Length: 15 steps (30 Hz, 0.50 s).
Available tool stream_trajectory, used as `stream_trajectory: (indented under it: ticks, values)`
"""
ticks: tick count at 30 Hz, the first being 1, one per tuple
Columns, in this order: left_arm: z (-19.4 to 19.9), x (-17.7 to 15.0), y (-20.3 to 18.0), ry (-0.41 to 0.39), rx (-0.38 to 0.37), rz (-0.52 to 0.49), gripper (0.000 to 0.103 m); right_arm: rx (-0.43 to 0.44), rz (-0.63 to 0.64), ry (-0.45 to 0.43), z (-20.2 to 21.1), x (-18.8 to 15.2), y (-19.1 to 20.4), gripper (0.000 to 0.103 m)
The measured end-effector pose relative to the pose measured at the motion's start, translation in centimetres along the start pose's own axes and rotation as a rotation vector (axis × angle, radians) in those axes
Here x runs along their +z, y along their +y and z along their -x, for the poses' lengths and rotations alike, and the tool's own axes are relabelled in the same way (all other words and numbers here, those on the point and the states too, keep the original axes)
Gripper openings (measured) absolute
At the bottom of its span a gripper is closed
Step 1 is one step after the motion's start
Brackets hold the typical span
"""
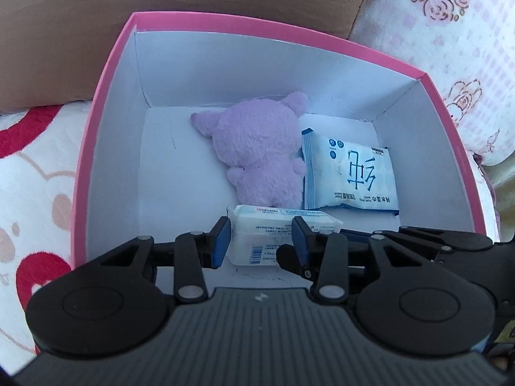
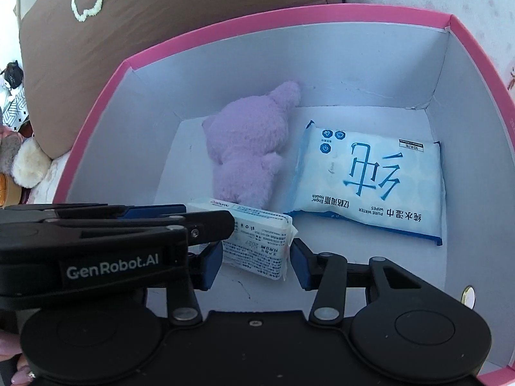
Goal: Organize objects
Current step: 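Lower the medicine box beside the plush and open the left tool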
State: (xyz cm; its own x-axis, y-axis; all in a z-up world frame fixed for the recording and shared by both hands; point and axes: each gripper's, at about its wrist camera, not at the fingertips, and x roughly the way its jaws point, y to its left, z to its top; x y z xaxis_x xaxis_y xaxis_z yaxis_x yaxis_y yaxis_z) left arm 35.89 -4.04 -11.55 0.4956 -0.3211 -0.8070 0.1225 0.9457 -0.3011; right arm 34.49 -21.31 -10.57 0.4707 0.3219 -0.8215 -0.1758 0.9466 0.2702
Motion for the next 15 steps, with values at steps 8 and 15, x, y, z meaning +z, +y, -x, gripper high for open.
stream_trajectory:
  ticks: [8,15]
  values:
    - [3.5,-0.1,-1.1,-0.046,0.034,-0.024,0.039,-0.016,0.031,-0.045,3.0,-0.4,0.5,0.052]
    - [7.7,-0.3,-2.4,-0.054,0.049,-0.050,0.039,-0.011,0.065,-0.100,7.5,-1.3,2.0,0.052]
